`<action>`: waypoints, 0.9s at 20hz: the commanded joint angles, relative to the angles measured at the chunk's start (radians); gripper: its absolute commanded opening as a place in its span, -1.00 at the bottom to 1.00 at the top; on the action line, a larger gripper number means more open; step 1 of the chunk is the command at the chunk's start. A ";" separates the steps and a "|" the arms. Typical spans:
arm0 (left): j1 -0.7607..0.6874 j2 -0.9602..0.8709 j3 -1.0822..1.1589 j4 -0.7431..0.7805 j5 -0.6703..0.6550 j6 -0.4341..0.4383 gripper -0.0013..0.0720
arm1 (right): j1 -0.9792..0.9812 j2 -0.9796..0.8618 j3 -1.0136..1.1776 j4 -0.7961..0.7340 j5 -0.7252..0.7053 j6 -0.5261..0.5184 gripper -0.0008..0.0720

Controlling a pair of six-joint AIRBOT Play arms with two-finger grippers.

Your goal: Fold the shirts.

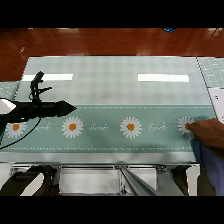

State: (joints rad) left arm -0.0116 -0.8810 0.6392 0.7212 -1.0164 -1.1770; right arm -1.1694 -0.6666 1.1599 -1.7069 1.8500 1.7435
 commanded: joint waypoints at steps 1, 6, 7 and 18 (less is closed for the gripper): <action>-0.026 0.000 0.000 0.000 0.027 0.005 -0.91 | -0.050 0.029 -0.114 -0.102 0.006 -0.035 0.14; 0.023 -0.019 0.067 0.008 -0.014 0.007 -0.91 | -0.050 -0.047 -0.088 0.275 -0.097 -0.099 -0.92; 0.051 -0.023 0.106 0.009 -0.024 0.010 -0.91 | -0.034 -0.071 -0.079 0.441 -0.150 -0.107 -0.92; -0.203 -0.323 0.700 0.415 -0.035 -0.286 -0.92 | 1.278 -0.500 0.027 0.357 -0.734 -0.113 -0.92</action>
State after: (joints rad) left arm -0.1074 -1.1137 1.2465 0.9127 -1.0534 -1.3365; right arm -0.2131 -1.0428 1.1736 -1.1339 1.2247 1.6073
